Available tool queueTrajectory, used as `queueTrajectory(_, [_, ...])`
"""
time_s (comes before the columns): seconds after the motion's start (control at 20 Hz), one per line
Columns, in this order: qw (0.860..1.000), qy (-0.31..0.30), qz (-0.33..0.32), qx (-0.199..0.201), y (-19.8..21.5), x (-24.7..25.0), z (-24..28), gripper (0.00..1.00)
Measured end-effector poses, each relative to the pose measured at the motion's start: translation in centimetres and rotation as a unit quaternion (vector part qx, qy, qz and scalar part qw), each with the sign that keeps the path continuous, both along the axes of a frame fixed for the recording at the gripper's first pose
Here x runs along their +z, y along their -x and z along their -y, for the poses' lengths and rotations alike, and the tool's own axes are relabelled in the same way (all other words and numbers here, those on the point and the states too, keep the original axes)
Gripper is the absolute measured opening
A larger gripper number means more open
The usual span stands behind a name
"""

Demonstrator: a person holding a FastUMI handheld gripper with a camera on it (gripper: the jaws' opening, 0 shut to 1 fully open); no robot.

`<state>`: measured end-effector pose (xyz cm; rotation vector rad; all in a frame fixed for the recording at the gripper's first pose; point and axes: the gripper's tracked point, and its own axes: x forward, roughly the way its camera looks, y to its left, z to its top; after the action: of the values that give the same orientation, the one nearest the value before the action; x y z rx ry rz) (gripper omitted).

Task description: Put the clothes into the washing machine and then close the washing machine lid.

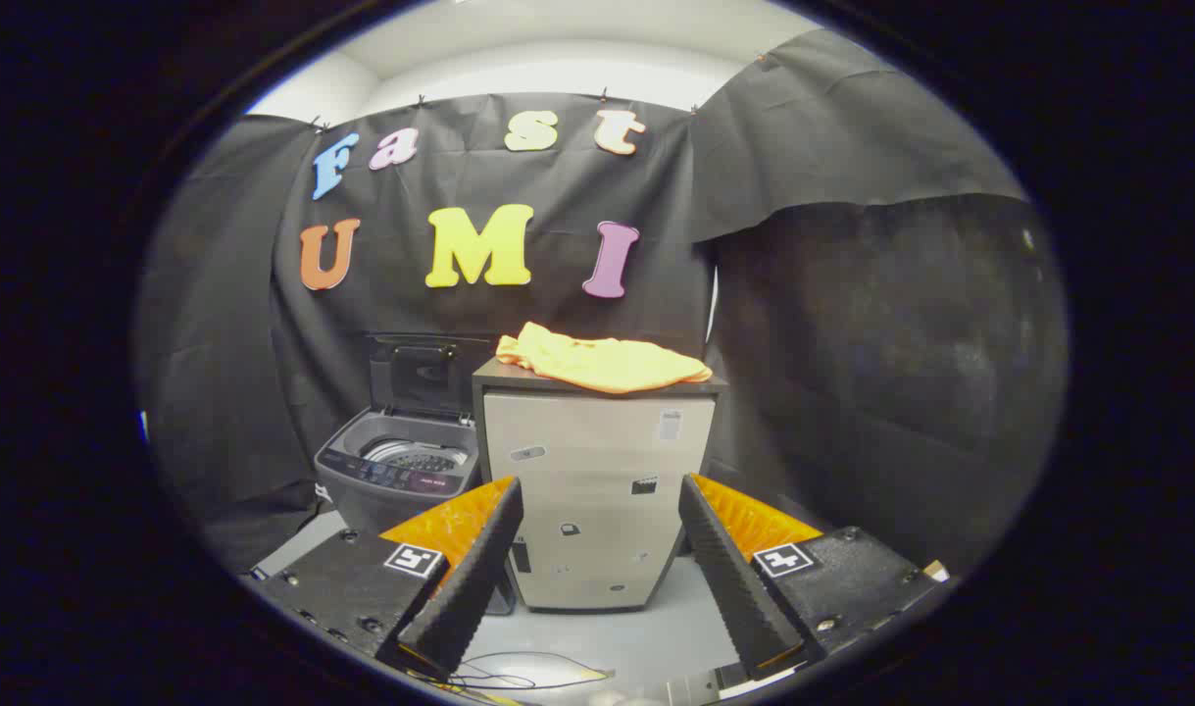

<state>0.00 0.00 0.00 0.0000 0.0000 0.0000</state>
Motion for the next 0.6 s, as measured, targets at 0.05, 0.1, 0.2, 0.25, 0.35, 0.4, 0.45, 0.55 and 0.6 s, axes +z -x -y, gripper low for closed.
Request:
queueTrajectory(0.05, [1.0,0.001,0.002,0.001,-0.1,0.2,-0.1,1.0])
queueTrajectory(0.1, [1.0,0.001,0.002,0.002,0.0,0.3,-0.3,1.0])
queueTrajectory(0.2, [1.0,-0.01,-0.005,0.003,-0.2,0.2,-0.4,1.0])
queueTrajectory(0.25, [1.0,-0.011,-0.005,0.007,-0.2,0.4,-0.7,1.0])
queueTrajectory(0.35, [1.0,-0.001,0.001,0.008,-0.1,1.0,-0.9,1.0])
queueTrajectory(0.4, [1.0,0.001,0.002,0.008,-0.1,1.3,-0.9,1.0])
queueTrajectory(0.45, [1.0,0.0,0.0,0.01,0.0,1.3,-1.1,1.0])
queueTrajectory(0.55, [1.0,0.0,0.005,0.011,0.3,2.0,-1.3,1.0])
queueTrajectory(0.6, [1.0,0.001,0.005,0.012,0.4,2.0,-1.4,1.0])
